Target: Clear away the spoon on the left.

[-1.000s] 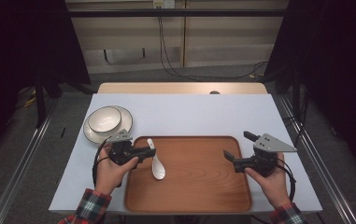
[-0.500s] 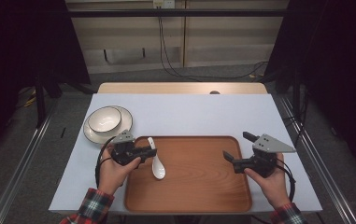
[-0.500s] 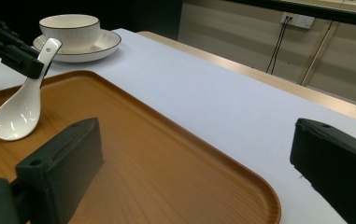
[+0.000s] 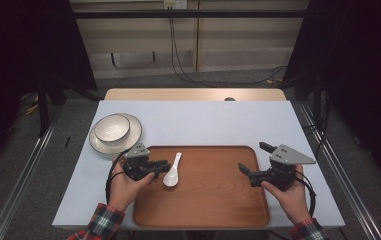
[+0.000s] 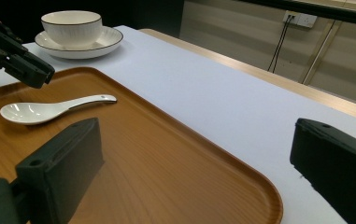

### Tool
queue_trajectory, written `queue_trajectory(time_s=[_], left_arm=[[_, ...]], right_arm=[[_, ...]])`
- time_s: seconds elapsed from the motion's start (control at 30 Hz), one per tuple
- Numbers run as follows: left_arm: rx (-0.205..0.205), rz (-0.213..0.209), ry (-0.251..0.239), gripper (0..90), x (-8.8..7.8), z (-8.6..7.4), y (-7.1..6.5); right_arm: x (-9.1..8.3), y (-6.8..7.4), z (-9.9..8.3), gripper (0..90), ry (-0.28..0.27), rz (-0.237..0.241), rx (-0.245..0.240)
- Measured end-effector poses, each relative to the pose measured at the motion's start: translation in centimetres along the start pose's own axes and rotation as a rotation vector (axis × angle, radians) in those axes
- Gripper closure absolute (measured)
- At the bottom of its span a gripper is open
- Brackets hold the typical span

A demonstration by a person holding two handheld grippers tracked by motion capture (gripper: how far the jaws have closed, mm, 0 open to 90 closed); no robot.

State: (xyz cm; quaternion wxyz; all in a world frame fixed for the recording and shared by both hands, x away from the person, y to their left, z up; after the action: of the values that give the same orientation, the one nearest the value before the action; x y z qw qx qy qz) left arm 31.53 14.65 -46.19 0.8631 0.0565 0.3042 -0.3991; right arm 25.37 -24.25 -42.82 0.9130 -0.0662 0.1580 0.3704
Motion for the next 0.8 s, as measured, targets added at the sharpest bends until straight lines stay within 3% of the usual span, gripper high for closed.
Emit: queue_trajectory(time_s=[0.4, 0.57, 0.8], left_arm=[[-0.002, 0.032, -0.027, 62.1, -0.6, 0.1, 0.3], [-0.015, 0.022, -0.048, 54.8, -0.9, 0.3, 0.1], [-0.024, 0.02, -0.1, 37.6, -1.5, 0.7, 0.2]], right_arm=[[0.0, 0.0, 0.0, 2.2, 0.002, 0.003, 0.0], [-0.1, 0.0, 0.0, 2.2, -0.003, -0.003, 0.002], [-0.2, 0.0, 0.0, 2.1, -0.004, -0.004, 0.003]])
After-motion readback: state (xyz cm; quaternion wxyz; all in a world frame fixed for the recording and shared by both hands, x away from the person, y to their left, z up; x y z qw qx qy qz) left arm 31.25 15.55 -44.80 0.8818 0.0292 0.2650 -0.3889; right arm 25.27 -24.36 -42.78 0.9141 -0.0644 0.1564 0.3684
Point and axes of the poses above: each handheld gripper's, and its own axes: x roughly forward along the jaws, z roughly out of its top, y roughly to its left, the point moved 1 cm from there along x, roughly forward along the jaws, and after that the axes turned 9 degrees about z, right-handed, at the moved point
